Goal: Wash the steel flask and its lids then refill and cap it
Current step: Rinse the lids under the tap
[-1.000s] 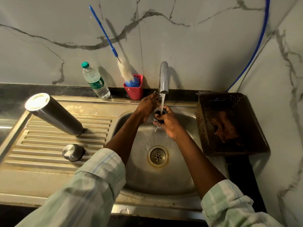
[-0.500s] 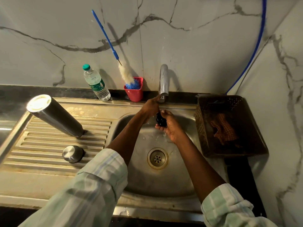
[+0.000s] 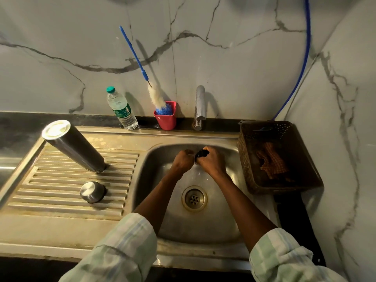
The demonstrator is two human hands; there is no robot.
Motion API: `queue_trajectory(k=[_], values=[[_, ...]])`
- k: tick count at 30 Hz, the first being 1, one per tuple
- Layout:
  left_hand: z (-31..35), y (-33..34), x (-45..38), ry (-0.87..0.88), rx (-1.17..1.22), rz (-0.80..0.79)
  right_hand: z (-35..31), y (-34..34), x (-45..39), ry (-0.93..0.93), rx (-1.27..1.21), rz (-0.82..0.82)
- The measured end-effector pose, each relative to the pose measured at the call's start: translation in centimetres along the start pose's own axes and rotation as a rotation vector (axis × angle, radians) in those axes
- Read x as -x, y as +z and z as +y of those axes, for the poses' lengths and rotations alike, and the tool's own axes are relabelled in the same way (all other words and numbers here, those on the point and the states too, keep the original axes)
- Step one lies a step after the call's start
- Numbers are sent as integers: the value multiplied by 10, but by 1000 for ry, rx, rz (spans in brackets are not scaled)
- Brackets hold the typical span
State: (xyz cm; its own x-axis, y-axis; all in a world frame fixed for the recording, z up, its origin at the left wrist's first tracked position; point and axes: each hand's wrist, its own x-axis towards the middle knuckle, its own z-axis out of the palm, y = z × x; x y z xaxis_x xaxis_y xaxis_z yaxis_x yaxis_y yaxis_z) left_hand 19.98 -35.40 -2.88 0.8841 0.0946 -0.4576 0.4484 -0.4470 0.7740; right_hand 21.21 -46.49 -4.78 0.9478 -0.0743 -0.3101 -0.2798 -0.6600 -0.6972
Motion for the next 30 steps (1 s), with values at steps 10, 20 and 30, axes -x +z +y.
queue_trajectory(k=[10,20,30], values=[[-6,4,30,84,-215,1,-1,-9,31,-116,12,-26],[-11,-7,48,141,-301,200,-45,-47,75,-306,57,168],[-43,-12,70,192,-247,276,-9,1,94,-124,199,135]])
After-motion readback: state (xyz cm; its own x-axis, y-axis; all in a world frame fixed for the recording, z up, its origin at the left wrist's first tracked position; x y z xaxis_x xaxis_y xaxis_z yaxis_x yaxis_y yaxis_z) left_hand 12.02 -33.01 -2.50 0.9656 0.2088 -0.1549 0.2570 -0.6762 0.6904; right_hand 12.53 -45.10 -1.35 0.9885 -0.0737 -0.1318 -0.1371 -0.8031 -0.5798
